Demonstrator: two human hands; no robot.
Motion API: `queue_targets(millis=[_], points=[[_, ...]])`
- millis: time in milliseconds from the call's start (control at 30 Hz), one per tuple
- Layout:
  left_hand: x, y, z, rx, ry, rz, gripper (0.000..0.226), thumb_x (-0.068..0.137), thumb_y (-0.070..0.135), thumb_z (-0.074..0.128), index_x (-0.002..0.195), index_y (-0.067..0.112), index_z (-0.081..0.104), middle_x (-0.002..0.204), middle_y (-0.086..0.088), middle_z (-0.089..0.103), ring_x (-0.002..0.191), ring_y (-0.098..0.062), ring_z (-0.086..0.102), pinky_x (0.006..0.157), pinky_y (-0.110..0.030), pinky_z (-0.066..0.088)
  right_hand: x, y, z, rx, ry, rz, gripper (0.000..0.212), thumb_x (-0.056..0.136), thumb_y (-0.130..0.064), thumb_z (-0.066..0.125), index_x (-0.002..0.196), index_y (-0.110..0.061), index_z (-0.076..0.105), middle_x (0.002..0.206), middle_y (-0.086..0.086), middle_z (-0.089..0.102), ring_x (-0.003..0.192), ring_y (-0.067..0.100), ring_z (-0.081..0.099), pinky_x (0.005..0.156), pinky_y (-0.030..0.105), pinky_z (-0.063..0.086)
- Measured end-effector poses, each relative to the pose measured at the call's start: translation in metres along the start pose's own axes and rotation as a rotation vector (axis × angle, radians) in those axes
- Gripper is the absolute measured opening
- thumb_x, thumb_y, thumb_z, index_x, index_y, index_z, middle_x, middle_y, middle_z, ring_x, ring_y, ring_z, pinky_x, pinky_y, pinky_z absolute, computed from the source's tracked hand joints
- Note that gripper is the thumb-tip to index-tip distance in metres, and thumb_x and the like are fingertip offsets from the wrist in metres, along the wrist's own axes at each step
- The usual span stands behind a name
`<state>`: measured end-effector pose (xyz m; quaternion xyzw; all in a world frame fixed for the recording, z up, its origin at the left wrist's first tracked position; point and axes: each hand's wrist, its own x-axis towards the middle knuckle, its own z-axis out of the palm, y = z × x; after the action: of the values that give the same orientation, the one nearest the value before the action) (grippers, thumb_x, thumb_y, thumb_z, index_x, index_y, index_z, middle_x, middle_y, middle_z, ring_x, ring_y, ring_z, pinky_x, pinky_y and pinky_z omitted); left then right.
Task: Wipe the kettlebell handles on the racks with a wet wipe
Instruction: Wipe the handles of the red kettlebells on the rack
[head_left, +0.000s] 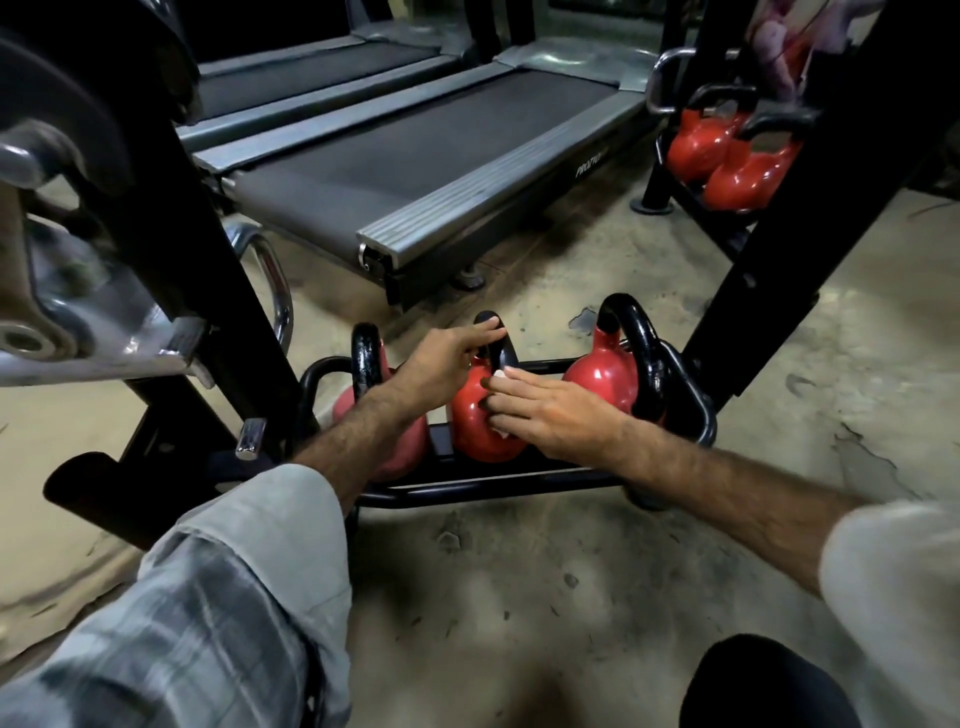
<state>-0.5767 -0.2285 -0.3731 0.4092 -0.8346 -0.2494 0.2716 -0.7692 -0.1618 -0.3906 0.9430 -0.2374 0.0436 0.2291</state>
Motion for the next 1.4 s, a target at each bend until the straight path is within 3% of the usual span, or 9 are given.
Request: queue_targets(millis=[200, 367, 467, 633, 767, 833, 933, 1267, 1400], points=[[0.000, -0.017, 0.012, -0.297, 0.026, -0.135, 0.046, 0.090, -0.005, 0.047, 0.124, 0.022, 0.061, 0.139, 0.010, 0.050, 0.133, 0.000, 0.039, 0.113, -0.032, 0.034, 0.002, -0.036, 0.010, 0.464, 0.287, 0.691, 0.050, 0.094, 0.001, 0.052, 0.143, -0.008, 0.045, 0.151, 0.012, 0.040, 0.139, 0.024, 0.041, 0.108, 0.037, 0.044], [-0.003, -0.015, 0.018, -0.332, 0.067, -0.175, 0.050, 0.087, -0.004, 0.046, 0.127, 0.023, 0.058, 0.138, 0.013, 0.051, 0.131, 0.001, 0.041, 0.114, -0.033, 0.032, 0.024, -0.044, -0.007, 0.919, 0.332, 1.300, 0.040, 0.104, -0.032, 0.038, 0.143, -0.028, 0.046, 0.116, 0.010, 0.070, 0.103, 0.028, 0.065, 0.086, 0.028, 0.044], [-0.016, 0.001, 0.017, -0.237, 0.140, -0.144, 0.045, 0.088, -0.003, 0.049, 0.128, 0.016, 0.058, 0.135, 0.002, 0.056, 0.128, -0.008, 0.048, 0.111, -0.026, 0.035, 0.037, -0.023, -0.014, 1.075, 0.267, 1.422, 0.037, 0.103, -0.040, 0.039, 0.135, -0.033, 0.055, 0.121, 0.005, 0.069, 0.114, 0.022, 0.061, 0.090, 0.027, 0.044], [-0.052, 0.014, 0.014, 0.161, -0.021, 0.099, 0.055, 0.088, -0.005, 0.046, 0.140, 0.012, 0.044, 0.152, -0.005, 0.032, 0.132, -0.021, 0.045, 0.109, -0.026, 0.037, 0.047, 0.030, 0.001, 1.241, 0.235, 1.334, 0.032, 0.097, -0.025, 0.055, 0.128, -0.024, 0.063, 0.124, -0.003, 0.067, 0.117, 0.013, 0.061, 0.100, 0.026, 0.046], [-0.065, 0.018, 0.011, 0.390, -0.096, 0.229, 0.062, 0.086, -0.005, 0.048, 0.144, 0.010, 0.035, 0.157, -0.004, 0.020, 0.133, -0.024, 0.043, 0.095, -0.035, 0.050, 0.042, 0.041, -0.006, 1.215, 0.245, 1.202, 0.024, 0.092, -0.015, 0.064, 0.114, -0.018, 0.073, 0.107, -0.010, 0.070, 0.096, 0.001, 0.067, 0.081, 0.009, 0.050], [-0.067, 0.017, 0.012, 0.433, -0.142, 0.316, 0.067, 0.083, -0.009, 0.048, 0.145, 0.009, 0.033, 0.157, -0.007, 0.018, 0.141, -0.022, 0.029, 0.107, -0.032, 0.040, 0.034, 0.032, -0.014, 1.076, 0.274, 1.145, 0.020, 0.090, -0.013, 0.067, 0.108, -0.016, 0.075, 0.104, -0.009, 0.072, 0.094, -0.005, 0.065, 0.082, 0.005, 0.048], [-0.067, 0.015, 0.012, 0.479, -0.177, 0.335, 0.071, 0.083, -0.009, 0.047, 0.148, 0.013, 0.027, 0.158, -0.004, 0.011, 0.145, -0.019, 0.015, 0.112, -0.031, 0.034, 0.021, 0.020, -0.014, 0.934, 0.336, 1.027, 0.014, 0.085, -0.013, 0.071, 0.097, -0.018, 0.077, 0.098, -0.008, 0.075, 0.094, -0.002, 0.067, 0.090, 0.020, 0.052], [-0.063, 0.020, 0.009, 0.440, -0.133, 0.289, 0.058, 0.088, -0.002, 0.043, 0.144, 0.013, 0.038, 0.156, -0.003, 0.023, 0.144, -0.018, 0.021, 0.115, -0.023, 0.019, 0.070, 0.065, -0.014, 0.747, 0.148, 0.979, 0.017, 0.082, -0.019, 0.075, 0.098, -0.013, 0.079, 0.094, 0.005, 0.075, 0.078, -0.002, 0.056, 0.063, -0.005, 0.032], [-0.063, 0.023, 0.010, 0.427, -0.114, 0.308, 0.056, 0.086, -0.004, 0.044, 0.140, 0.011, 0.043, 0.154, -0.006, 0.028, 0.144, -0.019, 0.021, 0.117, -0.025, 0.018, 0.043, 0.058, -0.019, 0.804, 0.097, 0.972, 0.017, 0.086, -0.017, 0.072, 0.102, -0.015, 0.077, 0.099, 0.004, 0.075, 0.091, 0.006, 0.066, 0.075, 0.003, 0.043]])
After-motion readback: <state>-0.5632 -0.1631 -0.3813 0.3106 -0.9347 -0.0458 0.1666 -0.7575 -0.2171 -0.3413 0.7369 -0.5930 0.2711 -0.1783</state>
